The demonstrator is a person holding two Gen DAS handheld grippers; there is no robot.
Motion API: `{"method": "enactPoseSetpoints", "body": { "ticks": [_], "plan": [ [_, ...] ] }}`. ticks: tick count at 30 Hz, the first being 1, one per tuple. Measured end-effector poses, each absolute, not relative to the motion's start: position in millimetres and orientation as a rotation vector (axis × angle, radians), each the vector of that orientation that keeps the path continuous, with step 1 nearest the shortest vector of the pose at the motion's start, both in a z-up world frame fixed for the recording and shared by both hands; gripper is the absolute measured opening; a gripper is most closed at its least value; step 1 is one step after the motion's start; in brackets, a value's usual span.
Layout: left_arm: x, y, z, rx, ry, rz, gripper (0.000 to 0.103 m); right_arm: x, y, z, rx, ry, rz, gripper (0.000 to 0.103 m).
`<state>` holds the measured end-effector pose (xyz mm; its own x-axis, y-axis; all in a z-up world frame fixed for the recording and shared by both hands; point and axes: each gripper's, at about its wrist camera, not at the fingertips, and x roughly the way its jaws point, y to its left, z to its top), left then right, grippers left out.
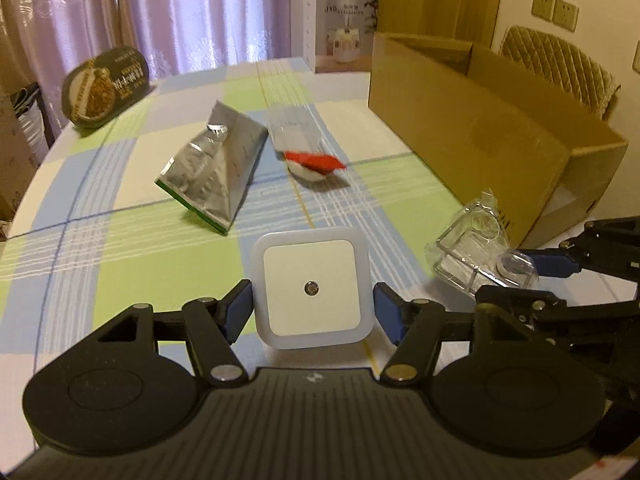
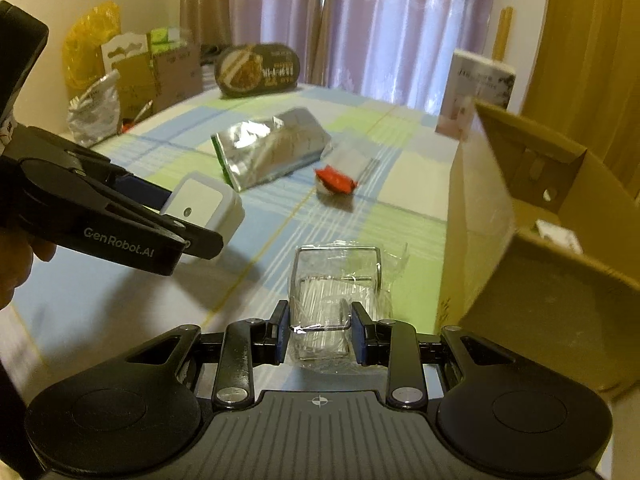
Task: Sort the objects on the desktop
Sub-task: 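Close left tool on the white night light while right tool grips the clear plastic pack, then carry the night light in left tool and plastic pack in right tool over the cardboard box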
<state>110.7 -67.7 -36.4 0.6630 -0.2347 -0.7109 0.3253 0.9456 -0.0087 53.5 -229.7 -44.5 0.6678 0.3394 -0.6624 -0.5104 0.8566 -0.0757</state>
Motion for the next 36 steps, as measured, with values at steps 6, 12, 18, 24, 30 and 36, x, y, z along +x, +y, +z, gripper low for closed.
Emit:
{"method": "enactPoseSetpoints", "body": {
  "ticks": [6,12,18,24,30,36],
  "plan": [
    [96.2,-69.6,-7.1,0.116,0.727,-0.305,0.061,40.3,-234.5,-17.8,-0.245,0.619,0.478,0.028],
    [85.0,-74.7,16.8,0.105,0.673,-0.291,0.061,27.2,-244.1,6.5,-0.227,0.551,0.464,0.028],
    [78.3,-90.4,34.0,0.107,0.639,-0.321,0.061,18.4,-263.2,31.0,-0.204,0.488,0.422,0.028],
    [79.4,-118.5,46.9,0.123,0.612,-0.379,0.061,25.3,-297.1,49.7,-0.177,0.451,0.336,0.028],
    [85.4,-154.9,58.5,0.144,0.582,-0.449,0.061,40.0,-332.3,60.1,-0.162,0.432,0.251,0.028],
    [94.2,-189.7,61.3,0.171,0.573,-0.506,0.061,53.1,-359.4,61.3,-0.145,0.43,0.193,0.028]
  ]
}}
